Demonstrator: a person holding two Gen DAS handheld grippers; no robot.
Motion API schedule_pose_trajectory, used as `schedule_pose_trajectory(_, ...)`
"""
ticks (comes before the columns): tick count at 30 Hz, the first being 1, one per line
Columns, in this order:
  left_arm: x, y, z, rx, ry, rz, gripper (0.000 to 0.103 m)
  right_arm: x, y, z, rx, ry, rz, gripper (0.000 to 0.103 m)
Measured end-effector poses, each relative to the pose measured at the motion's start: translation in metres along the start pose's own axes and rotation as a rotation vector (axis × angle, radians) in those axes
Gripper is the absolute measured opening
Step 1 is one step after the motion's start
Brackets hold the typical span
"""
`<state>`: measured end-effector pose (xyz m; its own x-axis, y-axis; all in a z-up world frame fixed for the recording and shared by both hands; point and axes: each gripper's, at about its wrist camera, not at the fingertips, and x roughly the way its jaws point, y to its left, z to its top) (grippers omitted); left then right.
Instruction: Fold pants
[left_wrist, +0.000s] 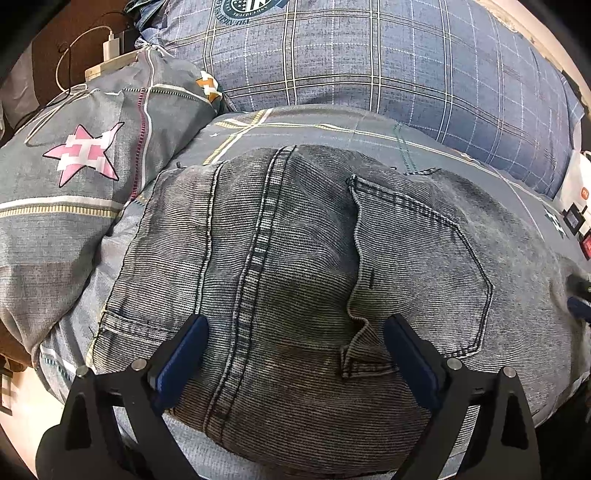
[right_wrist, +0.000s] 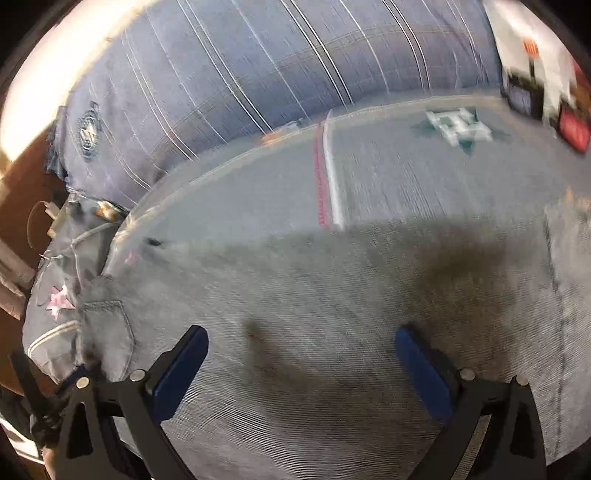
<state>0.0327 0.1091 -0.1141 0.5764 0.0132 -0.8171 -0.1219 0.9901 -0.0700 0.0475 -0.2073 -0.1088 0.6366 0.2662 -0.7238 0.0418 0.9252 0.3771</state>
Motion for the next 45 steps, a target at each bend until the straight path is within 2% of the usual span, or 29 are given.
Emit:
schedule_pose_trajectory(3,-0.007,-0.003,0.003,0.002,0.006,0.014,0.096,-0.018,0.001,0.002,-0.003,-0.042,0.019,0.102)
schedule_pose_trajectory(7,-0.026,-0.006,0.001,0.019,-0.039,0.022,0.097,-0.032,-0.007,-0.001,0.005,-0.094,0.058,0.102)
schedule_pose_trajectory(10,-0.028,-0.006,-0.002,0.022,-0.037,0.021,0.097,-0.011,-0.014,-0.004,0.011,-0.026,0.027,0.102)
schedule_pose_trajectory(13,-0.024,-0.003,-0.005,0.013,-0.019,0.032,0.096,-0.018,-0.007,-0.005,-0.007,-0.045,0.035,0.102)
schedule_pose_trajectory(15,-0.028,-0.001,-0.004,0.005,-0.042,0.021,0.096,-0.025,-0.005,-0.004,0.006,-0.07,0.06,0.102)
schedule_pose_trajectory(18,-0.03,-0.004,-0.003,0.02,-0.066,0.004,0.096,-0.026,0.0,-0.002,-0.025,-0.104,0.042,0.102)
schedule_pose_trajectory(20,-0.028,-0.006,-0.003,0.027,-0.062,-0.014,0.096,-0.007,-0.006,-0.002,-0.014,-0.024,-0.025,0.102)
schedule_pose_trajectory(21,-0.028,-0.007,-0.003,0.031,-0.063,-0.019,0.096,-0.003,-0.006,-0.002,-0.007,-0.004,-0.029,0.102)
schedule_pose_trajectory(25,-0.03,-0.017,-0.006,0.068,-0.092,-0.04,0.096,-0.028,-0.005,-0.002,-0.001,-0.067,-0.001,0.102)
schedule_pose_trajectory(30,-0.031,-0.028,-0.008,0.107,-0.108,-0.077,0.096,-0.048,-0.013,-0.014,0.042,-0.102,-0.024,0.102)
schedule_pose_trajectory(34,-0.029,-0.035,-0.012,0.14,-0.103,-0.078,0.096,-0.022,-0.035,-0.021,0.061,-0.023,-0.076,0.102)
schedule_pose_trajectory(36,-0.031,-0.036,-0.014,0.151,-0.107,-0.065,0.096,-0.029,-0.03,-0.023,0.037,-0.058,-0.083,0.102)
schedule_pose_trajectory(38,-0.033,-0.034,-0.015,0.135,-0.11,-0.057,0.096,-0.035,-0.027,-0.022,0.04,-0.063,-0.037,0.102)
schedule_pose_trajectory(40,-0.036,-0.033,-0.015,0.123,-0.112,-0.057,0.096,-0.043,-0.029,-0.024,0.052,-0.118,-0.023,0.102)
schedule_pose_trajectory(41,-0.037,-0.034,-0.015,0.123,-0.113,-0.049,0.096,-0.042,-0.03,-0.024,0.044,-0.122,-0.019,0.102)
schedule_pose_trajectory(43,-0.041,-0.037,-0.015,0.128,-0.118,-0.04,0.096,-0.029,-0.039,-0.027,0.053,-0.069,-0.034,0.103)
schedule_pose_trajectory(45,-0.045,-0.038,-0.016,0.133,-0.121,-0.027,0.096,-0.032,-0.038,-0.029,0.029,-0.106,-0.031,0.102)
